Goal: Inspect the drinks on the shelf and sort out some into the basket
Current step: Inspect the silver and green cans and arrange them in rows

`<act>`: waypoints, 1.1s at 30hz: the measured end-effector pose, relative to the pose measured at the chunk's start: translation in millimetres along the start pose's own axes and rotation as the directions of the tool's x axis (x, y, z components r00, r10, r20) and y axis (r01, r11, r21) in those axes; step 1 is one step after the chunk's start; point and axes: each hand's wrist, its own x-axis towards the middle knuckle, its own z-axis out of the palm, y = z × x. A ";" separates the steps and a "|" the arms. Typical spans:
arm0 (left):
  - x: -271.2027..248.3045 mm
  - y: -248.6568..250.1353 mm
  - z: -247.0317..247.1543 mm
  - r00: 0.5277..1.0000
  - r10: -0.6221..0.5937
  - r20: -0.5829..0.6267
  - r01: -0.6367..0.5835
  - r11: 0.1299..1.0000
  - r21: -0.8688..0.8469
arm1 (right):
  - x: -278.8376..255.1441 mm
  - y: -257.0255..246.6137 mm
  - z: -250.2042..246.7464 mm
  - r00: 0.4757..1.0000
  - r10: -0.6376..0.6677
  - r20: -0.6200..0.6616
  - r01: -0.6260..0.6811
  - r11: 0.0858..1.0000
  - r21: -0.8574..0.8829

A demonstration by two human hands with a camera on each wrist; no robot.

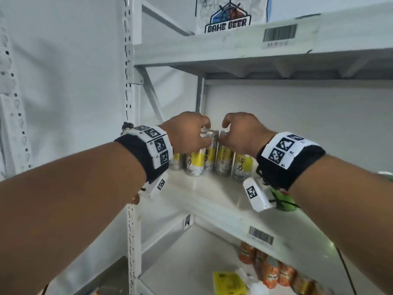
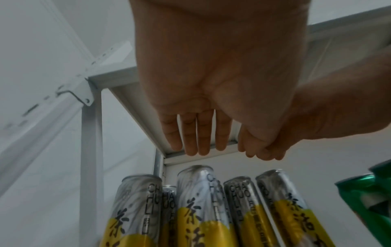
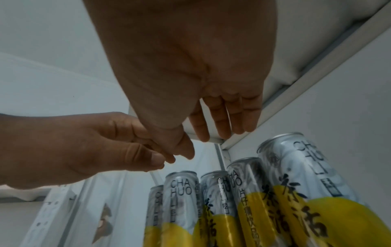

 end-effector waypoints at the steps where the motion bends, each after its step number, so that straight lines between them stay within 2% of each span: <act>1: 10.3 -11.4 3.9 1.000 0.022 -0.004 -0.022 1.000 0.001 | 12.0 -2.1 4.6 1.000 0.018 0.018 -0.018 0.999 -0.037; 7: 47.1 -53.1 25.9 0.983 0.181 0.001 -0.181 0.983 -0.040 | 50.1 -11.3 22.1 0.983 0.162 0.090 -0.141 0.969 -0.203; 11: 60.8 -69.7 31.4 0.962 0.271 0.020 -0.267 0.956 -0.123 | 61.1 -20.5 33.5 0.939 0.299 0.168 -0.242 0.925 -0.292; 13: 64.7 -72.9 33.1 0.951 0.310 0.015 -0.304 0.941 -0.150 | 60.9 -21.7 37.0 0.925 0.327 0.196 -0.255 0.913 -0.319; 16: 68.6 -78.2 34.5 0.932 0.362 0.005 -0.356 0.917 -0.179 | 53.1 -26.3 38.0 0.924 0.348 0.160 -0.274 0.893 -0.358; 20: 65.3 -77.7 30.3 0.924 0.370 -0.099 -0.383 0.895 -0.227 | 39.6 -33.9 25.8 0.932 0.331 0.149 -0.286 0.922 -0.259; 24: 55.7 -62.1 15.9 0.872 0.434 -0.226 -0.485 0.823 -0.296 | 19.2 -40.4 5.5 0.956 0.294 0.011 -0.288 0.943 -0.168; 27: 49.7 -46.9 8.1 0.853 0.473 -0.220 -0.520 0.801 -0.295 | 3.1 -45.3 -9.2 0.952 0.296 -0.070 -0.301 0.951 -0.073; 33: 37.0 -20.9 11.8 0.874 0.466 -0.139 -0.484 0.807 -0.338 | -30.9 -48.3 -28.5 0.921 0.382 -0.081 -0.378 0.924 0.060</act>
